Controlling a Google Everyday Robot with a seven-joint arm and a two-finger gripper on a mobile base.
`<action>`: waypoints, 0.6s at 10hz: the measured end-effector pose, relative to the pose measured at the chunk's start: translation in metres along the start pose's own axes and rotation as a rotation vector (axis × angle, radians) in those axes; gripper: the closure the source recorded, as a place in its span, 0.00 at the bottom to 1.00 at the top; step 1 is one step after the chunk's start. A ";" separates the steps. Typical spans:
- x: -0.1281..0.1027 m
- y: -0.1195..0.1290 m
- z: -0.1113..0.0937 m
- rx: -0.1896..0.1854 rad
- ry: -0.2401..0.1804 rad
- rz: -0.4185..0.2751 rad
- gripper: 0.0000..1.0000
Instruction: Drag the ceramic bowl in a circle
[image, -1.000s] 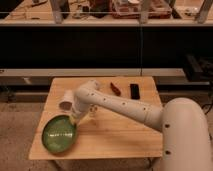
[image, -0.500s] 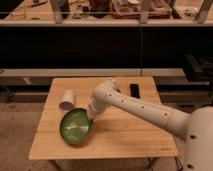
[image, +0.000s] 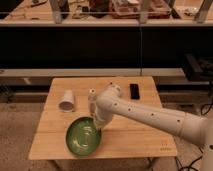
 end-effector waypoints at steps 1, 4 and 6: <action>-0.006 -0.010 0.004 -0.010 -0.019 -0.036 0.86; -0.010 -0.050 0.018 -0.004 -0.059 -0.124 0.86; 0.005 -0.083 0.028 0.044 -0.071 -0.169 0.86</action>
